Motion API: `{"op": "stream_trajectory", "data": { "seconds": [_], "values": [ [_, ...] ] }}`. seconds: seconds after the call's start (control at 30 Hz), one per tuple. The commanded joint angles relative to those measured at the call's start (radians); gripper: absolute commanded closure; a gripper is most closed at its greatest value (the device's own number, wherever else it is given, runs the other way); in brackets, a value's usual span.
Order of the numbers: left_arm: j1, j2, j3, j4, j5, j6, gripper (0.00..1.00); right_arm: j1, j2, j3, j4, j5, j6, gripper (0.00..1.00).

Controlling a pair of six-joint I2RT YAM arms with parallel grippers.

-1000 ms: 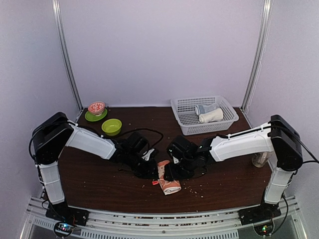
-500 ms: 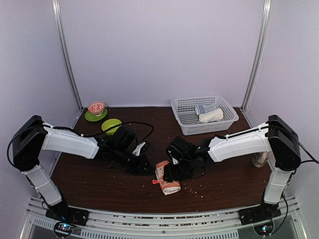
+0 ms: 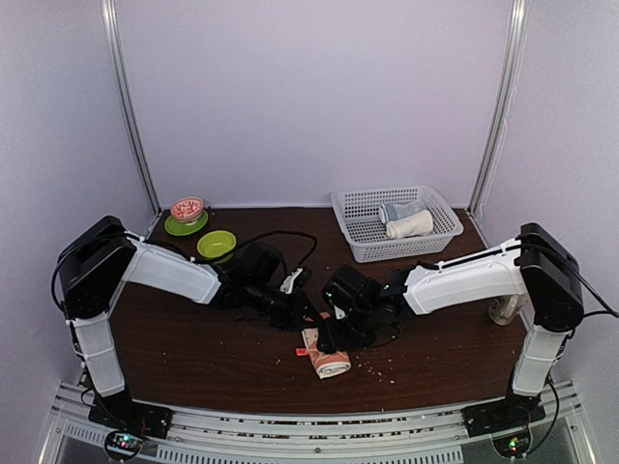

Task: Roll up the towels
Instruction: Smooth out the towel at the center of the board.

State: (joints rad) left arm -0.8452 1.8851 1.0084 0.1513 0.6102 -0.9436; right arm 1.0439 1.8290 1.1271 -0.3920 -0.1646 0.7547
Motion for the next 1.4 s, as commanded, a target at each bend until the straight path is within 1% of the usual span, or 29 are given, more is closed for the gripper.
{"op": "stream_trajectory", "data": {
  "seconds": [0.0,0.2,0.4,0.53,0.93,1.1,1.2,1.27,1.37],
  "values": [
    [0.006,0.045,0.007,0.064,0.022,-0.018,0.92,0.013,0.006,0.011,-0.016,0.001,-0.032,0.39],
    [0.006,0.101,-0.031,0.122,0.022,-0.057,0.94,0.024,-0.01,0.03,-0.044,0.014,-0.059,0.37],
    [0.008,0.122,-0.043,0.135,0.014,-0.062,0.95,0.025,-0.085,0.026,-0.081,0.066,-0.05,0.34],
    [0.007,0.133,-0.046,0.14,0.016,-0.062,0.95,0.036,-0.118,-0.001,-0.096,0.064,-0.046,0.34],
    [0.008,0.142,-0.08,0.175,0.02,-0.073,0.95,0.131,-0.055,-0.064,-0.123,0.036,-0.002,0.38],
    [0.007,0.154,-0.087,0.186,0.018,-0.072,0.95,0.148,-0.007,-0.076,-0.142,0.036,0.008,0.41],
    [0.008,0.167,-0.089,0.192,0.02,-0.072,0.95,0.155,0.009,-0.084,-0.142,0.036,0.008,0.41],
    [0.008,0.177,-0.09,0.204,0.029,-0.075,0.95,0.156,0.002,-0.094,-0.138,0.037,0.006,0.4],
    [0.008,0.18,-0.088,0.213,0.037,-0.074,0.95,0.155,-0.073,-0.091,-0.142,0.054,0.001,0.37]
  ]
}}
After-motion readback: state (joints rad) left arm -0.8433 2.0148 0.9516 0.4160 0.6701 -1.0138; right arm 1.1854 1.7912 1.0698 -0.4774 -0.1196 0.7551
